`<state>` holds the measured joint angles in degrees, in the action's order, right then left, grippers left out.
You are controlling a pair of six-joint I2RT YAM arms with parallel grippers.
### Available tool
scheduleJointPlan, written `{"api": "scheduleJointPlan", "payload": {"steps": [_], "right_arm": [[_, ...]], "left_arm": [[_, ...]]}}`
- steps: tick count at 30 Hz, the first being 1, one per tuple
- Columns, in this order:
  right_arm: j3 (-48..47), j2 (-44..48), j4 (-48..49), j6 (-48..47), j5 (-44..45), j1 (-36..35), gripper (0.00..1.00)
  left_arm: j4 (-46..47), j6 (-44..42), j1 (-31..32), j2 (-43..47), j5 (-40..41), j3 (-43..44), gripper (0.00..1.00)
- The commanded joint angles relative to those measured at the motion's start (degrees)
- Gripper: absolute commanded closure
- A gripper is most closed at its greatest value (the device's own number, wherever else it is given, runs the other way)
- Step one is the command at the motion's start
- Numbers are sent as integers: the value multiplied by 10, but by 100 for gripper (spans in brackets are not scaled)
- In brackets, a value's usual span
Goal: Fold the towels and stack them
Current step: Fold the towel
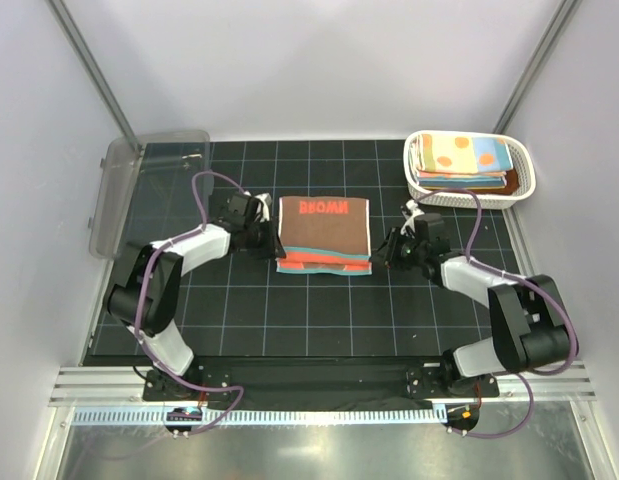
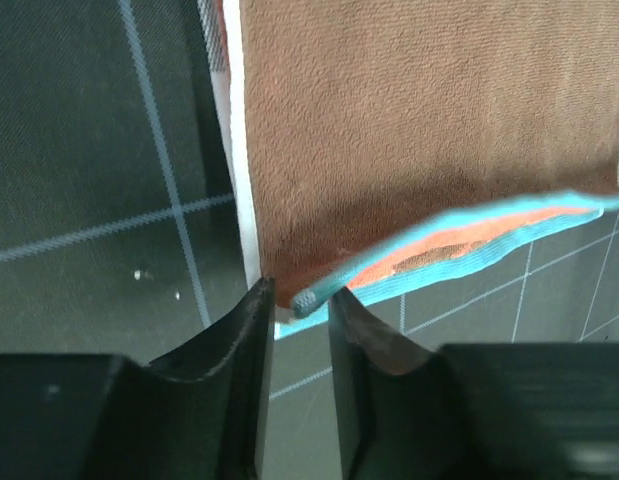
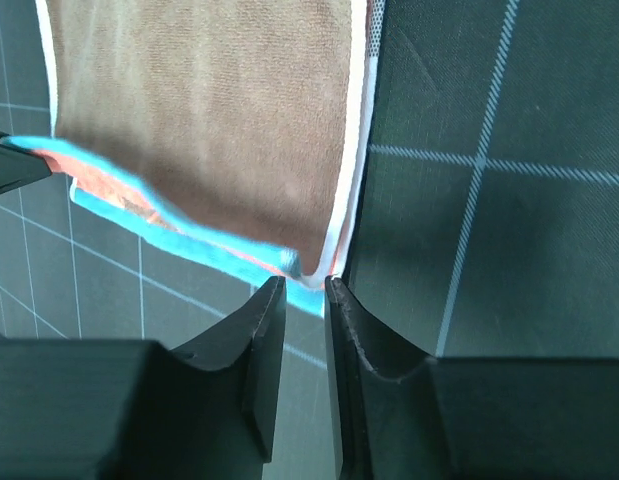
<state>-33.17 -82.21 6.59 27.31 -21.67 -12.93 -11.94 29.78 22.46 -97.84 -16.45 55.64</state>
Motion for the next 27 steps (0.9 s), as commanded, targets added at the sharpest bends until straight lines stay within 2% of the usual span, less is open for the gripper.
{"api": "scheduleJointPlan", "payload": {"steps": [1, 5, 9, 12, 18, 21, 23, 27], "right_arm": [[-14, 65, -46, -10, 31, -3, 70], [-67, 69, -105, -21, 41, -3, 70], [-121, 33, -125, -33, 40, -3, 69], [-146, 5, -135, -33, 29, -4, 69], [-138, -25, -134, -16, 32, -8, 69], [-148, -36, -127, -20, 48, -10, 68], [-165, -44, -120, -29, 66, -9, 63], [-241, -86, -114, -46, 107, -9, 62]], "left_arm": [[-18, 11, 3, 43, 34, 21, 65], [-34, 12, 2, 37, 37, 67, 58], [-39, 19, 2, 20, 26, 110, 56], [-41, 25, 2, 22, 12, 113, 56], [-37, 41, 3, 27, -5, 78, 56], [-33, 33, -1, 10, 19, 79, 56], [-33, 22, -14, -14, 24, 108, 55], [-34, 15, -49, -74, 12, 187, 55]]}}
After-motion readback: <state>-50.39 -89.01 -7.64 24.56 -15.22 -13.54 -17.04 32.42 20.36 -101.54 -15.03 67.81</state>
